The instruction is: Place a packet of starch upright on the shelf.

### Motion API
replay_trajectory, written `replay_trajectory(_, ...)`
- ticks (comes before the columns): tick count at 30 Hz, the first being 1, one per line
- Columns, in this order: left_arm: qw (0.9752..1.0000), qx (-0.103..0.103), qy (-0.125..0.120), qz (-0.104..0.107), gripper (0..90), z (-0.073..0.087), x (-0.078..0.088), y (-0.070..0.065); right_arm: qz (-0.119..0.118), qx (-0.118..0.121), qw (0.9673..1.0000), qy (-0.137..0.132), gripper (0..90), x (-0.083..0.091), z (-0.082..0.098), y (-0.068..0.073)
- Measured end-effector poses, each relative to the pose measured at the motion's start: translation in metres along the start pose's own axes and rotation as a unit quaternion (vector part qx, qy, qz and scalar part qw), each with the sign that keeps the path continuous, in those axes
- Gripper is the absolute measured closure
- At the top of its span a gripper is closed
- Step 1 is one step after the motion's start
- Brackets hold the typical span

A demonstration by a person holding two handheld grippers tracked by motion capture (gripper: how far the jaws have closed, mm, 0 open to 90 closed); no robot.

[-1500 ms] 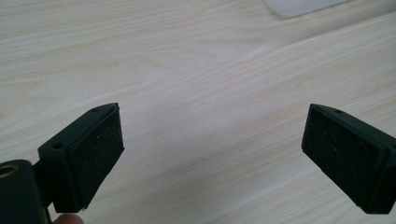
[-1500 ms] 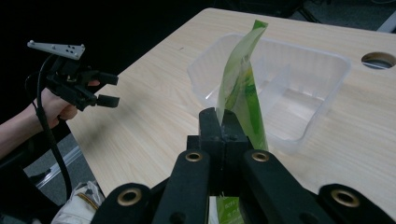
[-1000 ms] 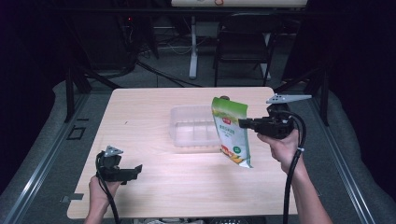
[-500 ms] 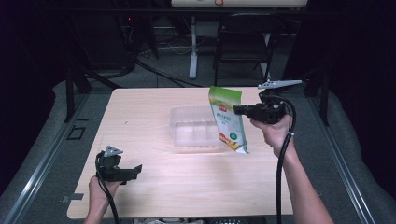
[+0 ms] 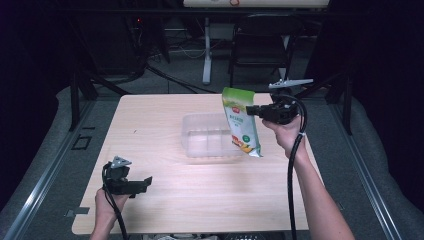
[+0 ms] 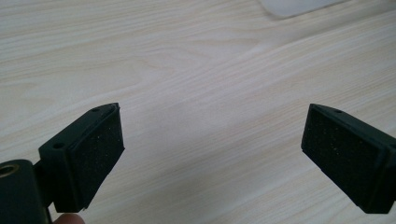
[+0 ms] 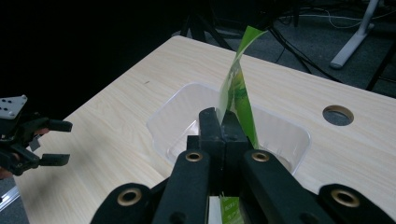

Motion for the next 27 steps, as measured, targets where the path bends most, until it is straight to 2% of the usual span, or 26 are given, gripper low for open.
replay_trajectory(2,1.0,0.0,0.0,-0.001,5.7,0.0,0.0,0.0,0.008,0.004,1.0,-0.001,90.0,-0.003,-0.002,-0.002)
replay_trajectory(21,1.0,-0.005,0.002,0.001,5.7,0.0,0.001,-0.001,0.02,0.013,0.9997,-0.001,90.0,-0.04,-0.01,-0.009)
replay_trajectory(27,1.0,-0.002,0.0,0.002,5.7,0.0,0.0,-0.002,0.032,0.023,0.999,-0.02,90.0,-0.052,-0.013,-0.011)
Point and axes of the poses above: each handheld gripper's, and its own axes: x roughly backward along the jaws, z roughly out of its underside, y roughly to its left, the point moved 10 cm from there along -x, roughly forward along the jaws, and after that the axes turned 3 degrees about z, right-handed, at the moved point
